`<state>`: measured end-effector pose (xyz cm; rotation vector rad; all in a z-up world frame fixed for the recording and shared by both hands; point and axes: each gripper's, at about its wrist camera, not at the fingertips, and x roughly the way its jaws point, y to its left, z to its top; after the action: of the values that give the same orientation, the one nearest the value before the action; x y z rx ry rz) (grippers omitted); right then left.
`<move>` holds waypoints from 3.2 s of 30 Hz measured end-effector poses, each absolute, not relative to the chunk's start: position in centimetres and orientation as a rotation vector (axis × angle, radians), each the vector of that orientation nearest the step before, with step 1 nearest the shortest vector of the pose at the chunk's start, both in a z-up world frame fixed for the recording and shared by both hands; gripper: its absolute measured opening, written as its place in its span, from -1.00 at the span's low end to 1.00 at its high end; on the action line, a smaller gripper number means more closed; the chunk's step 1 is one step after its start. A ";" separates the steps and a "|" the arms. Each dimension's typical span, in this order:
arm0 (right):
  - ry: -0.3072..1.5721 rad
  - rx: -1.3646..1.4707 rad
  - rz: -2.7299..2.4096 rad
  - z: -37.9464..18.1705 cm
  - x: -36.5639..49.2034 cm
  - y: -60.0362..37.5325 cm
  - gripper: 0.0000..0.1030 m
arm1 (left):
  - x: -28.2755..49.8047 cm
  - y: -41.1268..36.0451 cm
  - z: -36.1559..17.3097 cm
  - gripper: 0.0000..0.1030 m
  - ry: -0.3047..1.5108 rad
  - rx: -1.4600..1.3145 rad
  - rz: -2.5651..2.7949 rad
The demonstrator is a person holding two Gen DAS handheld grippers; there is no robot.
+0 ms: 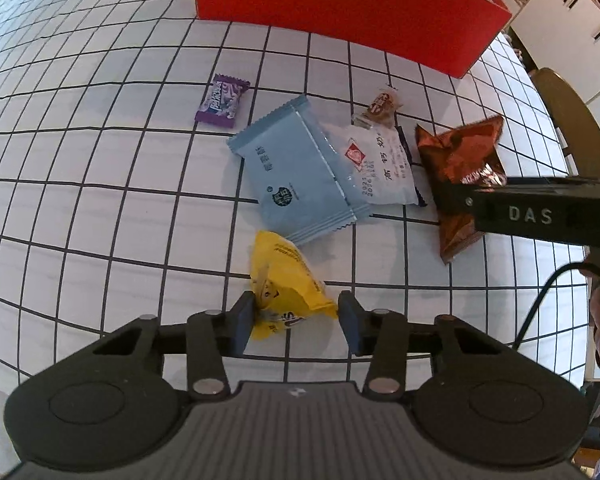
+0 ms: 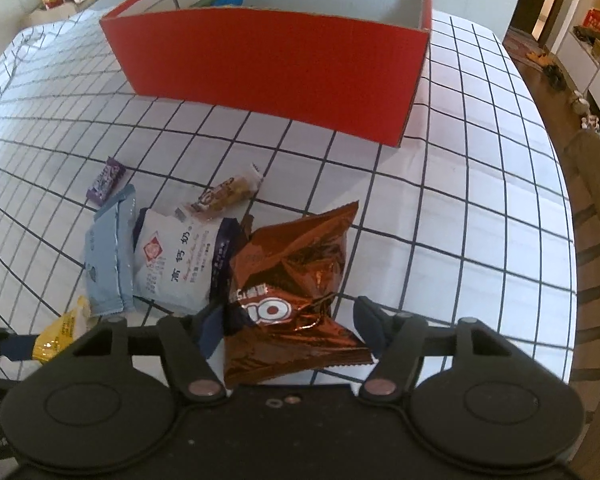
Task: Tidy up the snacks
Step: 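Grasp the yellow packet with left tool while right tool grasps brown Oreo bag, then carry both held snacks into the red box and open both tools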
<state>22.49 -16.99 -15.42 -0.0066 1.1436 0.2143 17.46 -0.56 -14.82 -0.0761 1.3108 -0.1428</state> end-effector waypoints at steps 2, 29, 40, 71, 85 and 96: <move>1.138 0.002 0.211 -15.3 22.1 -17.2 0.24 | 17.3 -0.4 -14.7 -0.27 1.305 -0.084 -0.145; 0.954 0.120 0.330 -5.9 15.9 -18.1 0.20 | 16.4 0.2 -4.8 -0.33 1.065 -0.146 -0.128; 0.800 0.114 0.343 0.9 18.2 -18.2 0.19 | 19.9 -0.4 2.5 -0.33 0.913 -0.121 -0.133; 0.914 0.131 0.133 -3.5 36.8 -17.5 0.19 | 42.1 -2.3 -0.8 -0.32 0.995 0.106 -0.242; 1.058 0.118 0.116 -9.4 40.9 -16.2 0.19 | 46.7 -3.1 -7.6 -0.32 1.113 0.163 -0.259; 1.082 0.102 0.110 -10.7 41.7 -16.0 0.21 | 46.9 -3.6 -9.3 -0.31 1.137 0.177 -0.281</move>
<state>41.67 -15.96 -10.71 0.1022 1.0818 0.1103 46.86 -3.63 -9.32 0.1766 1.1373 -0.2806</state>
